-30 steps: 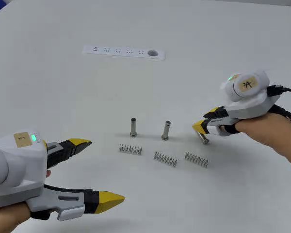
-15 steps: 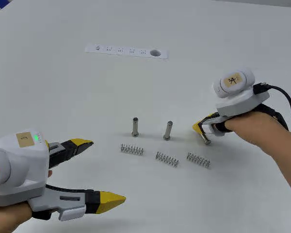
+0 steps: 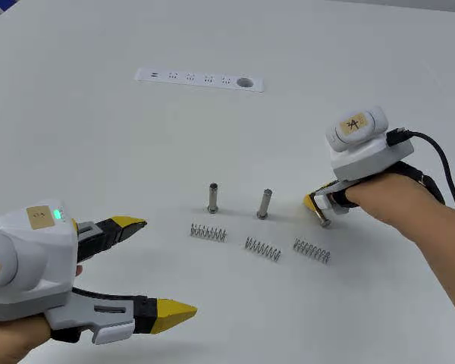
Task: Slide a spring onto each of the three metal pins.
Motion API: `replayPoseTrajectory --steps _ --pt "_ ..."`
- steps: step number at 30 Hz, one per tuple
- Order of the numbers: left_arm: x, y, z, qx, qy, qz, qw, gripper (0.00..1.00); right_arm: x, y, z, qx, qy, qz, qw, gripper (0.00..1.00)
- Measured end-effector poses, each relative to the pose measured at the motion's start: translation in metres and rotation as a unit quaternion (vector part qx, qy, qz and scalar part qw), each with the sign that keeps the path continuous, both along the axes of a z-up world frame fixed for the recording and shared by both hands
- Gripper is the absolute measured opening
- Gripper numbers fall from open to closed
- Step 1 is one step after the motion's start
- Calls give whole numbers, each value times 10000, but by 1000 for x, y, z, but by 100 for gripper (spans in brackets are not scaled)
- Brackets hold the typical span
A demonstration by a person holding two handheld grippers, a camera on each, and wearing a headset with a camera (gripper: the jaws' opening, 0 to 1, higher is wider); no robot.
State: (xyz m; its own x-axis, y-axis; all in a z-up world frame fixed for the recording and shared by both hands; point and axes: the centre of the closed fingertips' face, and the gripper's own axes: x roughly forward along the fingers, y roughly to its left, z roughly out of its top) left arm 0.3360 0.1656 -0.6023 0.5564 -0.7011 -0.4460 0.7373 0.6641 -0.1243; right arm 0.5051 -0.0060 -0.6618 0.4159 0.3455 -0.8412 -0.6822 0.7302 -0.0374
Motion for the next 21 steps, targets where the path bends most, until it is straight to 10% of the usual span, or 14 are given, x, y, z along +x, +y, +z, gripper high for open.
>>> replayPoseTrajectory --steps 15,21 --pt "1 -2 -1 -5 17 -18 10000 86 -1 4 -3 -611 182 30 9980 9" --pt "0 -2 1 5 -9 -43 10000 86 0 0 -3 -344 271 -92 9990 8"
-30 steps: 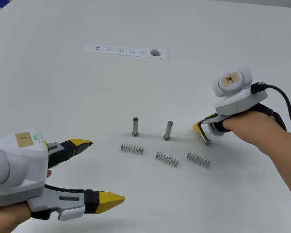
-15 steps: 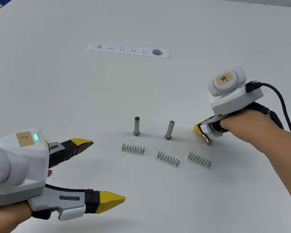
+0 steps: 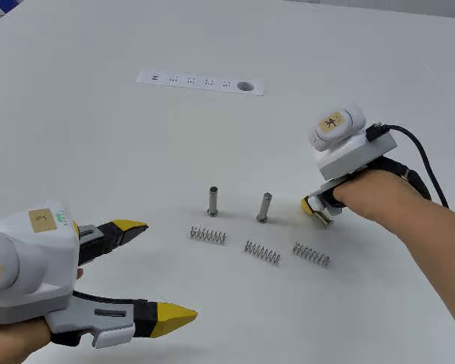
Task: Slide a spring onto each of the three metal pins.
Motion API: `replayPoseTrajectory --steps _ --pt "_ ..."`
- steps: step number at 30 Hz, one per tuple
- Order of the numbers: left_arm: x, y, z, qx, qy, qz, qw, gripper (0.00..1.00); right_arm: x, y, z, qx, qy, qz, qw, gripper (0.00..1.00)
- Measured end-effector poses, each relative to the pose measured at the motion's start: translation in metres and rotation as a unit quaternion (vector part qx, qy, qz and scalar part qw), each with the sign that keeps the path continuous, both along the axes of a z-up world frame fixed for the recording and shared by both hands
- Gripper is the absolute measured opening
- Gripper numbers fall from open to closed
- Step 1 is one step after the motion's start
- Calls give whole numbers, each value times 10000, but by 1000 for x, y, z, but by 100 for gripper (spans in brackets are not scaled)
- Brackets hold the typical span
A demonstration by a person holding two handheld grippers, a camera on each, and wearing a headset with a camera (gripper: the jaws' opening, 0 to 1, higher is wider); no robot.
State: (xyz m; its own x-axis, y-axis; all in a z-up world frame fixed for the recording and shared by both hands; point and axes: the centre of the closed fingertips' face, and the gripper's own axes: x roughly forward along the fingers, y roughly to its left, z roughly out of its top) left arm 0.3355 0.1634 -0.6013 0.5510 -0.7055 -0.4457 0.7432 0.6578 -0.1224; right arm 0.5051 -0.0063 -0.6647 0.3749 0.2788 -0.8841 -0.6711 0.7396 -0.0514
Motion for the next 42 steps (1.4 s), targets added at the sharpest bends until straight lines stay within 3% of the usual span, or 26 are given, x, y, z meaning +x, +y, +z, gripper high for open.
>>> replayPoseTrajectory --steps 8,23,34,42 --pt "0 4 2 -4 -18 36 10000 85 -11 5 15 273 -210 27 9994 8" --pt "2 -3 4 7 -47 -49 10000 85 -26 -5 39 713 -501 -186 9960 8" --pt "1 -1 5 17 -50 -38 10000 85 -36 -11 42 864 -652 -245 9938 8" --pt "1 -3 4 25 -44 -63 10000 85 -39 -14 43 1043 -896 -188 9903 8"
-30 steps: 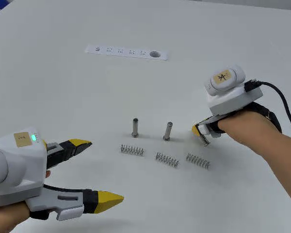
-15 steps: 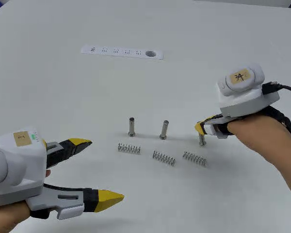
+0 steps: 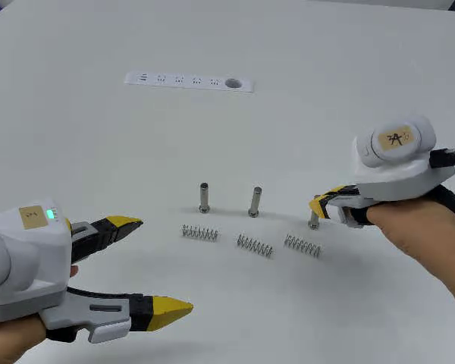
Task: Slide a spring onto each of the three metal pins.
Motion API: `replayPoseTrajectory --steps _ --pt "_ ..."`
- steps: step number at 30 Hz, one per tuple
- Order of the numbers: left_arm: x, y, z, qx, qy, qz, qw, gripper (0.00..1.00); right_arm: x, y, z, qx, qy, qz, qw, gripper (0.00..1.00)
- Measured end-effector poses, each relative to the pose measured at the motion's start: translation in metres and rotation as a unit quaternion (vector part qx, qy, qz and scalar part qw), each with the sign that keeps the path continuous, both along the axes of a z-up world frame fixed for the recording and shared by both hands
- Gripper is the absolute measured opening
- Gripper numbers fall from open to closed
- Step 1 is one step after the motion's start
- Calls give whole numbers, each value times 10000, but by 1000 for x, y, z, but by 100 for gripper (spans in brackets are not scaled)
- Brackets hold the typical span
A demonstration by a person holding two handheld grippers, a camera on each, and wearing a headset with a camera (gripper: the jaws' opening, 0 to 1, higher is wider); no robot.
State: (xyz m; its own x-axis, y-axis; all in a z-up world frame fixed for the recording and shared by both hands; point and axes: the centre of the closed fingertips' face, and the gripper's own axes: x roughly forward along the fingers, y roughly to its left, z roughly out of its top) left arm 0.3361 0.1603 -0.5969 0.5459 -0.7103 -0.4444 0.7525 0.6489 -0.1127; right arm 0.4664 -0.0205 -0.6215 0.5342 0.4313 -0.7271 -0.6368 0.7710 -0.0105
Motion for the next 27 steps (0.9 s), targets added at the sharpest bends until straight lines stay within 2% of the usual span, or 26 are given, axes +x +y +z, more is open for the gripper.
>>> replayPoseTrajectory --steps 4,13,27 --pt "0 0 1 -15 -12 5 10000 85 -2 1 1 36 -166 130 9998 8" --pt "0 0 1 -22 3 12 10000 85 -6 2 3 89 -381 340 9987 9" --pt "0 0 2 -29 -4 12 10000 85 -7 -1 4 83 -462 400 9981 9"
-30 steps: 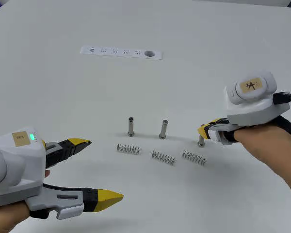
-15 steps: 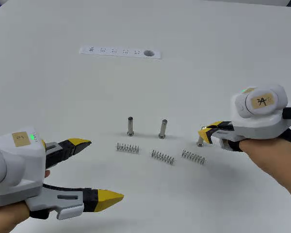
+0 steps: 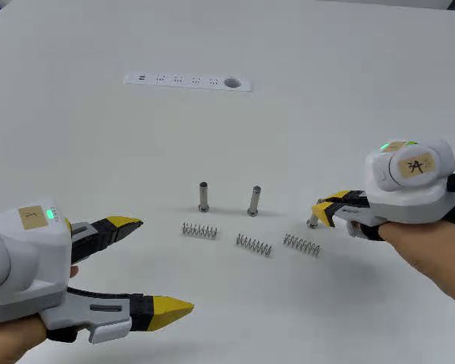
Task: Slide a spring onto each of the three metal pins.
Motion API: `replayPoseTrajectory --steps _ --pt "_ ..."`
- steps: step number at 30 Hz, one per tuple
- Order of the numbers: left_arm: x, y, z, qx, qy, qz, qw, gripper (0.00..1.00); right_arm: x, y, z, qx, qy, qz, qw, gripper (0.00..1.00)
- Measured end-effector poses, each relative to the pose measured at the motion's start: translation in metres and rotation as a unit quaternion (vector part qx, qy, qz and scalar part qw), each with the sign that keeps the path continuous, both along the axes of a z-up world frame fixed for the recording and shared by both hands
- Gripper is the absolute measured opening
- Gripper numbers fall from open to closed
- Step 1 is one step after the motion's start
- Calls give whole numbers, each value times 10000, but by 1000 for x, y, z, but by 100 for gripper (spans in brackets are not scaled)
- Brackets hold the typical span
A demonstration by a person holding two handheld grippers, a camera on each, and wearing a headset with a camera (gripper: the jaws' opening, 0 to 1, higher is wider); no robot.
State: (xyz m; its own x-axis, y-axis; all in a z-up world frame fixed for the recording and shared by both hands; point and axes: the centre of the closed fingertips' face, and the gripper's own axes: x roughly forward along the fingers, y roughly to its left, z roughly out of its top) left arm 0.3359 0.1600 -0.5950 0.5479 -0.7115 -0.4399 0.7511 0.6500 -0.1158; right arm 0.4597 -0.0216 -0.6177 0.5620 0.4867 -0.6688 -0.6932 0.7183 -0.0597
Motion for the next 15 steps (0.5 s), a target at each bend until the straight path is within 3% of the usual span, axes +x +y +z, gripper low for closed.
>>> replayPoseTrajectory --steps 15 --pt "0 0 0 3 -8 0 10000 85 1 0 6 39 -113 32 9999 13"
